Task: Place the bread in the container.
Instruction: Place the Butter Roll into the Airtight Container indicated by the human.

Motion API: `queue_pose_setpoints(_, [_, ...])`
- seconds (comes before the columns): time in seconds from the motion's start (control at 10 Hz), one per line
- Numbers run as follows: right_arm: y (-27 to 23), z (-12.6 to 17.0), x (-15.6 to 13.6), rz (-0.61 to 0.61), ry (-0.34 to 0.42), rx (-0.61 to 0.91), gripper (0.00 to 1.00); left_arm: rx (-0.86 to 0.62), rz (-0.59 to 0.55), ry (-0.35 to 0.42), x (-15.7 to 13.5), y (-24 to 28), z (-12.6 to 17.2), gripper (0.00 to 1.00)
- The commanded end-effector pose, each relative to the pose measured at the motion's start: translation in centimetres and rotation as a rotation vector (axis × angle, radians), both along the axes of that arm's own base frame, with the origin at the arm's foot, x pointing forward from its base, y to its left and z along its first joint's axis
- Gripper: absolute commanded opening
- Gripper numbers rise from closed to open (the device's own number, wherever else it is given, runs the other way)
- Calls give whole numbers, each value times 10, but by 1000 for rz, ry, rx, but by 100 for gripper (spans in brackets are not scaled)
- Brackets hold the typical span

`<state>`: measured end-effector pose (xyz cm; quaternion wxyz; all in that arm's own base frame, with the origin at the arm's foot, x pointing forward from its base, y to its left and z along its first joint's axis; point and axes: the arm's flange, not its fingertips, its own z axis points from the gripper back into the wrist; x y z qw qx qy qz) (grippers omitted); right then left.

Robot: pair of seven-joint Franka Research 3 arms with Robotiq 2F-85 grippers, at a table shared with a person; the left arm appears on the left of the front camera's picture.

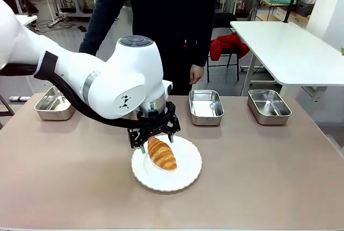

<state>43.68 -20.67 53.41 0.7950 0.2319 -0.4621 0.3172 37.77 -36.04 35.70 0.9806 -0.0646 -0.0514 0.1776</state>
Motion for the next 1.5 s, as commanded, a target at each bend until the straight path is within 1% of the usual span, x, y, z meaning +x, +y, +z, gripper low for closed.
queue_pose_setpoints(0.0, [1, 1, -1, 8, -4, -6, 100, -10, 33, -9, 11, -9, -7, 100])
queue_pose_setpoints(0.1, [1, 1, -1, 8, -4, -6, 100, -10, 8, 7, 14, -12, -15, 100])
queue_pose_setpoints(0.4, [1, 1, -1, 8, -4, -6, 100, -14, 5, 56, 19, -14, -30, 100])
queue_pose_setpoints(0.5, [1, 1, -1, 8, -4, -6, 100, -2, 13, 58, 20, -15, -34, 100])
queue_pose_setpoints(0.7, [1, 1, -1, 8, -4, -6, 100, 14, -14, 100, 24, -16, -47, 100])
queue_pose_setpoints(0.9, [1, 1, -1, 8, -4, -6, 100, 2, -14, 102, 25, -18, -51, 100])
queue_pose_setpoints(1.0, [1, 1, -1, 8, -4, -6, 100, 11, -3, 105, 25, -17, -50, 80])
queue_pose_setpoints(1.1, [1, 1, -1, 8, -4, -6, 100, 13, 6, 101, 25, -16, -48, 80])
queue_pose_setpoints(1.2, [1, 1, -1, 8, -4, -6, 100, 30, 19, 97, 26, -13, -45, 61])
queue_pose_setpoints(1.3, [1, 1, -1, 8, -4, -6, 100, 32, 10, 95, 28, -11, -43, 75])
queue_pose_setpoints(1.4, [1, 1, -1, 8, -4, -6, 100, 3, 54, 91, 33, -9, -42, 41])
